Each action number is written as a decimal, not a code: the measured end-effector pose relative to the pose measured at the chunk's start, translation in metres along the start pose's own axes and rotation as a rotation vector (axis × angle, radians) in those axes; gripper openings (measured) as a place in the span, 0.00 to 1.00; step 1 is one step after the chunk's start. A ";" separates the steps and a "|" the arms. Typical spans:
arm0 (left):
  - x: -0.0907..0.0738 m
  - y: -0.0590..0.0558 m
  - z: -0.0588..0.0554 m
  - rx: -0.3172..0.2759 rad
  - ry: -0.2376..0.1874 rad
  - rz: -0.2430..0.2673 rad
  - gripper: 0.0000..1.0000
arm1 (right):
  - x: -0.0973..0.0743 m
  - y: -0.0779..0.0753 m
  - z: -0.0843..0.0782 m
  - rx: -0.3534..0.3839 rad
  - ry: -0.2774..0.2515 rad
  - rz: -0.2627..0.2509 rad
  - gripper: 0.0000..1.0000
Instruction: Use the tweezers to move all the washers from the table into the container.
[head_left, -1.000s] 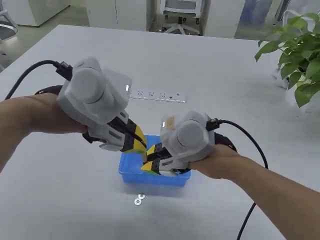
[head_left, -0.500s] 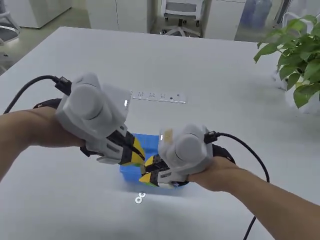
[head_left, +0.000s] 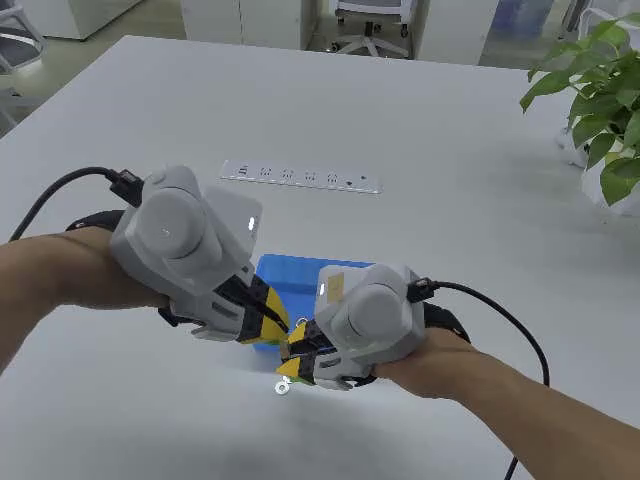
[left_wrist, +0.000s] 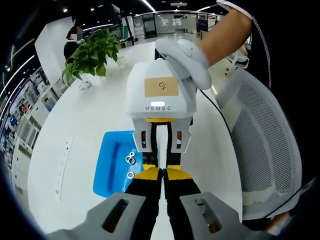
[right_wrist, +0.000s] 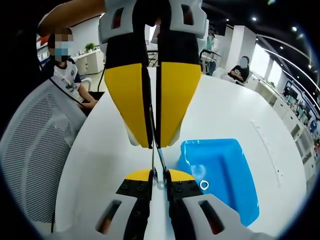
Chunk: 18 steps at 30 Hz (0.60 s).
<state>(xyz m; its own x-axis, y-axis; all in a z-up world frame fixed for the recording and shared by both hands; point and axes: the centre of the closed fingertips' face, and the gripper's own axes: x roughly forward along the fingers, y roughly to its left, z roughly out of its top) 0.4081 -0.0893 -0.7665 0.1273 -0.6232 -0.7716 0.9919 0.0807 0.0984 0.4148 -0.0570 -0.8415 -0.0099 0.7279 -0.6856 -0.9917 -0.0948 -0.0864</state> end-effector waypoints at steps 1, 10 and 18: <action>0.001 -0.001 -0.001 0.001 0.001 -0.002 0.05 | 0.001 0.001 -0.001 0.001 0.000 0.002 0.13; 0.005 -0.006 -0.007 -0.016 0.001 -0.016 0.05 | 0.008 0.008 -0.005 0.018 -0.004 0.017 0.13; 0.007 -0.007 -0.013 -0.026 0.005 -0.024 0.05 | 0.012 0.011 -0.007 0.027 -0.006 0.027 0.13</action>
<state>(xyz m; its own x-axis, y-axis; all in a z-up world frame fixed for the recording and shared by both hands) 0.4016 -0.0846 -0.7808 0.1030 -0.6212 -0.7769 0.9943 0.0858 0.0633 0.4045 -0.0540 -0.8557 -0.0369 0.7294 -0.6830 -0.9942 -0.0956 -0.0484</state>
